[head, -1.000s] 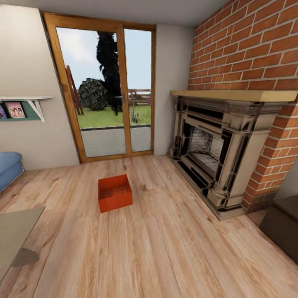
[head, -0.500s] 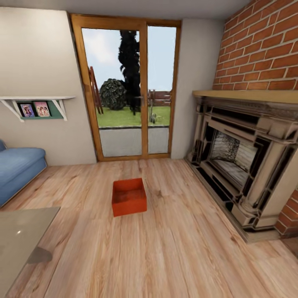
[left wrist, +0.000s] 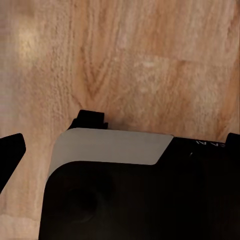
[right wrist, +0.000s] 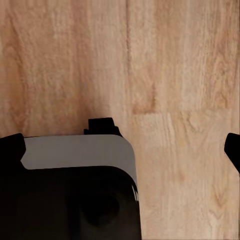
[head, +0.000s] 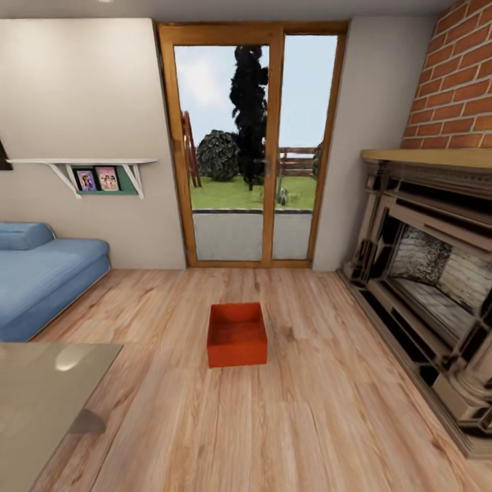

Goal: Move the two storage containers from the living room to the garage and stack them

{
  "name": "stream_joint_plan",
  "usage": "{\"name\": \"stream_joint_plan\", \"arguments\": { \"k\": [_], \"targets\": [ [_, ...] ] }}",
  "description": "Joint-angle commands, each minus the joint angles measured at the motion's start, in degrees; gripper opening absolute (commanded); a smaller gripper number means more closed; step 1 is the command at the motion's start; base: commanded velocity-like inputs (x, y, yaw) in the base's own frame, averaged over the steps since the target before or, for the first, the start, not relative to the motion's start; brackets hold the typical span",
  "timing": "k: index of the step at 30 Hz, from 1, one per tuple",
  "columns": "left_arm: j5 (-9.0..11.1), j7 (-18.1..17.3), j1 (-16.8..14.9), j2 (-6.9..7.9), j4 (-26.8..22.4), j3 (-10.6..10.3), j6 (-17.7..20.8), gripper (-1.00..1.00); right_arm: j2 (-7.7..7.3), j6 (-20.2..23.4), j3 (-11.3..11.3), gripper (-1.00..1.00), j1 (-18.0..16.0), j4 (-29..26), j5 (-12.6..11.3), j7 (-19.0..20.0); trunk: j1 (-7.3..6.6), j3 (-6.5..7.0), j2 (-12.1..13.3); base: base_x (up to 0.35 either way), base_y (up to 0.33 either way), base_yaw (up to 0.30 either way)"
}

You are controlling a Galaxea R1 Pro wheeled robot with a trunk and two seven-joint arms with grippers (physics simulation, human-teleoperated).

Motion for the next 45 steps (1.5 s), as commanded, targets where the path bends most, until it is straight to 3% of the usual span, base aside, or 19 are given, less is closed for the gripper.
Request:
{"name": "stream_joint_plan", "arguments": {
  "k": [1,45],
  "targets": [
    [0.32,0.04,-0.04,-0.03,0.07,0.27,-0.2,1.0,0.05,-0.31,0.48,1.0,-0.06,0.17,-0.53,-0.03,0.03,-0.06,-0.03,0.325,0.0,0.269],
    [0.32,0.04,-0.06,0.03,0.07,0.3,-0.27,1.0,0.03,-0.31,0.48,1.0,-0.06,0.17,-0.53,0.02,0.03,-0.06,-0.03,0.324,0.0,0.019]
  ]
}}
